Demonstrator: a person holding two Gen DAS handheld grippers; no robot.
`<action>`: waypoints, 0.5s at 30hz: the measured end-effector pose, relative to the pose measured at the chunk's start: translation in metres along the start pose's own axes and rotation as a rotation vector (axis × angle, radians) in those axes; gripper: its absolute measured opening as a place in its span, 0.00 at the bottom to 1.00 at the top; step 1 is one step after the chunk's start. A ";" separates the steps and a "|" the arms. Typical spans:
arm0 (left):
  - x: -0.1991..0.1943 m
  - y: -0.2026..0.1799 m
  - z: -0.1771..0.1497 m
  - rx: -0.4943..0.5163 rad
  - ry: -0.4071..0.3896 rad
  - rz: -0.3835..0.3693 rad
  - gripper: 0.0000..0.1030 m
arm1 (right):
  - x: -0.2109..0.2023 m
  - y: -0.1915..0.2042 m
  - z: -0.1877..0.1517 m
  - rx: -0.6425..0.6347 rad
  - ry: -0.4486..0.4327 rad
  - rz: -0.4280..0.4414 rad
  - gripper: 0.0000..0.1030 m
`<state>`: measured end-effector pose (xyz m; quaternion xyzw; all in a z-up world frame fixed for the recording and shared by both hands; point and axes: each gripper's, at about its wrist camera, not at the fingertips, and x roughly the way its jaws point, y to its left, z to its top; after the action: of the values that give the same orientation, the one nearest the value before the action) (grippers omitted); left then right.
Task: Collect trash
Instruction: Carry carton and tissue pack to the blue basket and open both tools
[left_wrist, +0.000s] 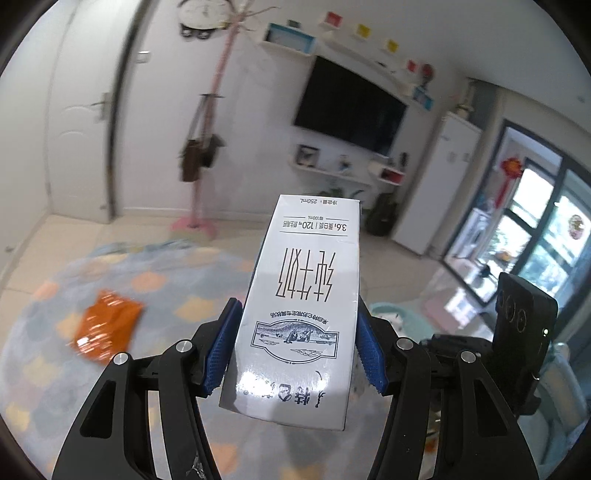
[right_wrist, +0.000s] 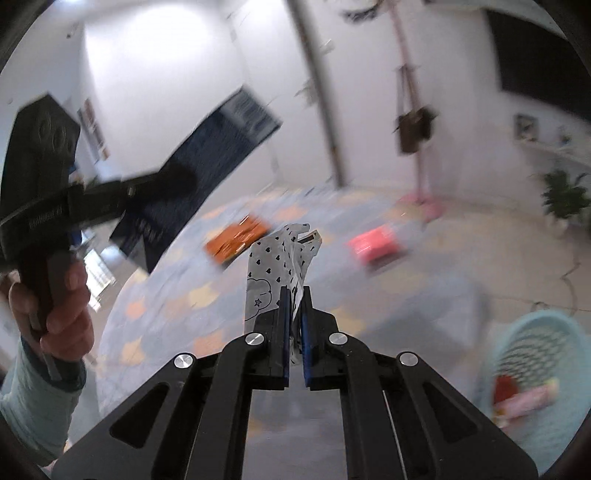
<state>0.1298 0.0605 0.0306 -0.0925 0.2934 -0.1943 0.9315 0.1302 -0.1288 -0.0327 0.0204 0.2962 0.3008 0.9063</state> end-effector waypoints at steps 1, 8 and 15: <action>0.007 -0.009 0.004 0.008 0.003 -0.014 0.55 | -0.009 -0.008 0.003 0.006 -0.019 -0.030 0.04; 0.061 -0.079 0.019 0.086 0.036 -0.099 0.55 | -0.075 -0.077 -0.001 0.089 -0.127 -0.255 0.04; 0.129 -0.135 0.008 0.103 0.106 -0.157 0.55 | -0.102 -0.148 -0.026 0.234 -0.131 -0.397 0.04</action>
<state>0.1906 -0.1149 0.0100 -0.0569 0.3236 -0.2860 0.9001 0.1295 -0.3105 -0.0325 0.0861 0.2681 0.0785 0.9563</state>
